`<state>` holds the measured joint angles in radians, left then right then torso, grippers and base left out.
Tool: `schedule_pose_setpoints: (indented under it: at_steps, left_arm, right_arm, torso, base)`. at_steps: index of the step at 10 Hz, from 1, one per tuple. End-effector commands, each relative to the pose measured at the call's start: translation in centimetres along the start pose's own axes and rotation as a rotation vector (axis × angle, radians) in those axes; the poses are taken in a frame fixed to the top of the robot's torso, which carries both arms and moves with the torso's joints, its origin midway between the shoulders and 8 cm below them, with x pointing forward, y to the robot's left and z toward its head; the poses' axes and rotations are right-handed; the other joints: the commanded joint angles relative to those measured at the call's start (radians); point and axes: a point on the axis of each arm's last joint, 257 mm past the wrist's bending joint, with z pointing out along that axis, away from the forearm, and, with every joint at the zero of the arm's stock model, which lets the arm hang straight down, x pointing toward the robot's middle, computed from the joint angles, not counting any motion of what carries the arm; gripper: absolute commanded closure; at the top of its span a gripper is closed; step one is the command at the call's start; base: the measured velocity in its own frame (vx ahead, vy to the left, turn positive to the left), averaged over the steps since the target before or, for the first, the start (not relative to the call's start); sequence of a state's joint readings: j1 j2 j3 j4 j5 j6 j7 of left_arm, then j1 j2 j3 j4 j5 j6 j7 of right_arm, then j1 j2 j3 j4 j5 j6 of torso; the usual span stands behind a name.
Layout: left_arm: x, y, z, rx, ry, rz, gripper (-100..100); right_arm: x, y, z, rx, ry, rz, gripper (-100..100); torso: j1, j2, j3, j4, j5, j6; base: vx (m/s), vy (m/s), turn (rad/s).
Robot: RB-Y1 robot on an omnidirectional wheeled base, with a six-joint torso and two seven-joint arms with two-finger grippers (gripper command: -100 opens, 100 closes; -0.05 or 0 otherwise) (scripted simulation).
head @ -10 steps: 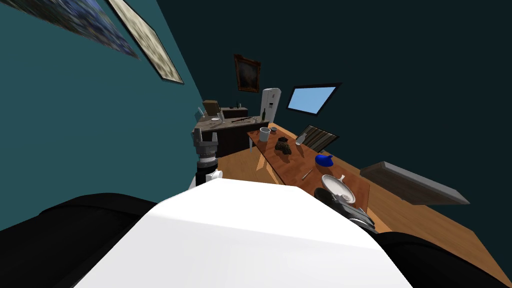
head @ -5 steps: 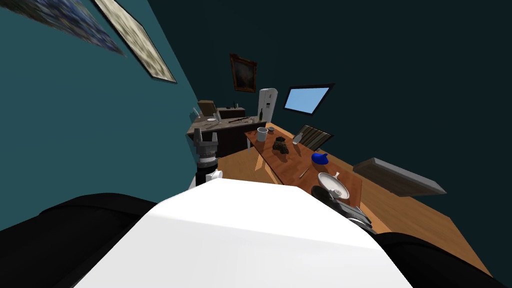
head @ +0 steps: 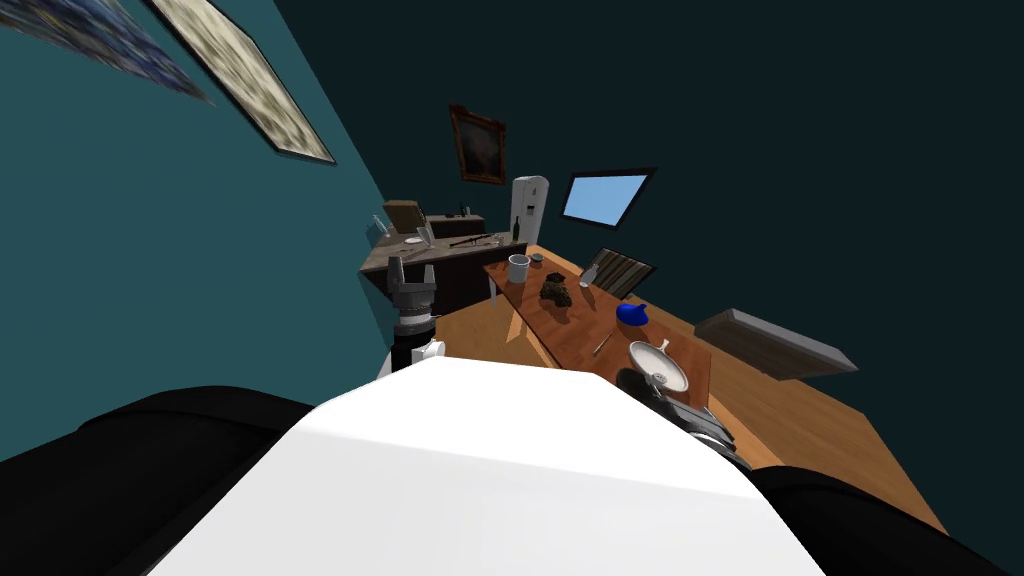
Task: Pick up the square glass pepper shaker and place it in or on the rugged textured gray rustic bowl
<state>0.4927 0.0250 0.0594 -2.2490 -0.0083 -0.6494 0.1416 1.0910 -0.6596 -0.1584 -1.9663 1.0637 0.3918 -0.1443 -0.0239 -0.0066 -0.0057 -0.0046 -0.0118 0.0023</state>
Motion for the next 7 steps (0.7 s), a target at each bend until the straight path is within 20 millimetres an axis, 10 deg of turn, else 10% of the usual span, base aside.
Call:
schedule_pose_setpoints:
  at_steps: [1, 7]
  left_arm:
    - [0.0, 0.0, 0.0, 0.0, 0.0, 0.0, 0]
    - [0.0, 0.0, 0.0, 0.0, 0.0, 0.0, 0]
  right_arm:
    - [-0.9, 0.9, -0.4, -0.015, -0.012, -0.018, -100]
    - [-3.0, 3.6, -2.8, -0.055, -0.03, -0.025, -100]
  torso:
    - [0.0, 0.0, 0.0, 0.0, 0.0, 0.0]
    - [0.0, 0.0, 0.0, 0.0, 0.0, -0.001]
  base:
    - [0.034, -0.039, -0.079]
    - [0.028, -0.036, -0.092]
